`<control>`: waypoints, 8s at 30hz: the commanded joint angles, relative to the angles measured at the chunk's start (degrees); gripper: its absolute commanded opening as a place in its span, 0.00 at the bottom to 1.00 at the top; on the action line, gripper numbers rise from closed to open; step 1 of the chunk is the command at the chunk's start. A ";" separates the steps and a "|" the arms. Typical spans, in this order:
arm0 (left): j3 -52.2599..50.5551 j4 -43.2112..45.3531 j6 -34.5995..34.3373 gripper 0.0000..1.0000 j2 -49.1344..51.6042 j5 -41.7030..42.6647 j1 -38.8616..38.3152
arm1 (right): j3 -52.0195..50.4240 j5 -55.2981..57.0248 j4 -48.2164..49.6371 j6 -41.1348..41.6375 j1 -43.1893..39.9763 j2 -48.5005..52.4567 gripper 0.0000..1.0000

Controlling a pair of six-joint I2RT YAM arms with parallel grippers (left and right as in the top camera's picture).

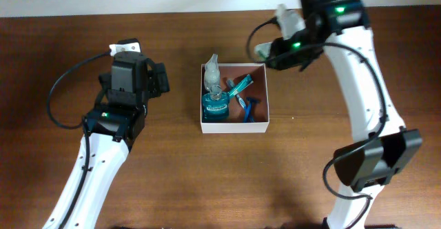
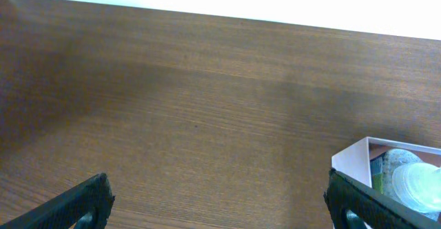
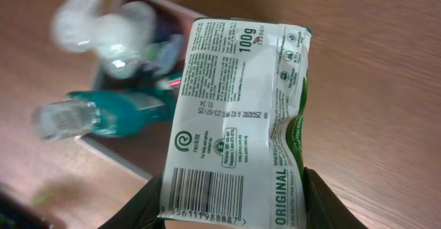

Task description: Pack container

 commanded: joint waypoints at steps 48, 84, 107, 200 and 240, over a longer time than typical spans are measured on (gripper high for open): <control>0.57 0.09 0.31 0.99 -0.44 -0.61 0.20 | -3.37 12.39 -9.75 9.97 0.94 -58.99 0.99; 0.57 0.09 0.31 0.99 -0.44 -0.61 0.20 | -65.42 15.06 22.08 10.67 0.94 -102.90 0.99; 0.57 0.09 0.31 0.99 -0.44 -0.61 0.20 | -114.79 13.11 76.56 3.26 -9.33 -115.34 0.99; -20.94 -35.39 0.07 0.99 -75.56 11.47 10.78 | -123.51 13.09 77.02 -1.42 -13.75 -115.34 0.99; -64.15 21.38 2.32 0.99 -76.39 15.74 14.82 | -123.51 13.09 77.02 -1.42 -13.75 -115.34 0.99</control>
